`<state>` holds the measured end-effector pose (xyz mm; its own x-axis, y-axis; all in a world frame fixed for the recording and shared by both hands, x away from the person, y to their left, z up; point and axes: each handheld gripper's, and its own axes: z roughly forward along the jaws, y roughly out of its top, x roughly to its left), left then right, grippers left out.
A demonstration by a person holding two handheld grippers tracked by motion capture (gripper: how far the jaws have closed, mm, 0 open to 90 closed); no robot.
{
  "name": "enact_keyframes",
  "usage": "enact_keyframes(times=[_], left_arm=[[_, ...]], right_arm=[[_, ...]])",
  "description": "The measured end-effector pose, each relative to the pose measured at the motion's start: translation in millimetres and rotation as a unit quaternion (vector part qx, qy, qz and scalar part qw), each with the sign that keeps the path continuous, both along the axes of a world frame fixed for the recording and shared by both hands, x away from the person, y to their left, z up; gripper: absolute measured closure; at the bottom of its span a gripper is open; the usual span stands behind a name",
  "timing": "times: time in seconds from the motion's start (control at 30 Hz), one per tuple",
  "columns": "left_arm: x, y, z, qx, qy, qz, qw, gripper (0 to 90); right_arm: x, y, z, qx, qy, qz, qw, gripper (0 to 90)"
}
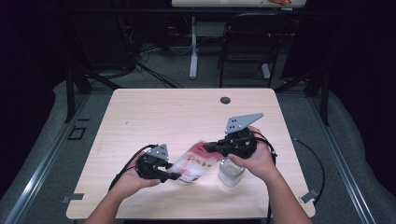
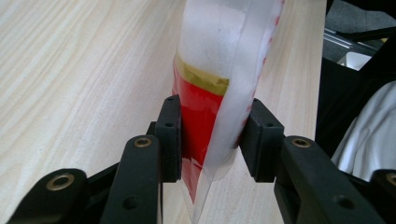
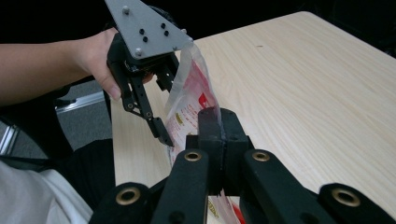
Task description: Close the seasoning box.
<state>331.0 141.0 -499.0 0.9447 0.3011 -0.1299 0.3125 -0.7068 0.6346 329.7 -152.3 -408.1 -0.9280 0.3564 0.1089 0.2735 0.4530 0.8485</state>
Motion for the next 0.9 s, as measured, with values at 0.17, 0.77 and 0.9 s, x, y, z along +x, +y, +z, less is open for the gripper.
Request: enact_keyframes(times=[0.17,0.77,0.9], left_arm=[[0.6,-2.5,4.9,0.019,0.005,-0.001,0.9998,63.8],[-6.2,-2.6,17.9,0.047,0.011,0.008,0.9988,64.3],[-5.5,0.1,19.7,0.044,0.015,0.003,0.9989,64.4]], right_arm=[[1.1,-6.2,-7.4,0.004,-0.004,-0.003,1.0000,90.0],[-4.0,-12.2,-13.2,0.000,-0.005,-0.007,1.0000,90.0],[-3.4,-13.9,-15.1,0.010,0.003,-0.005,0.9999,90.0]])
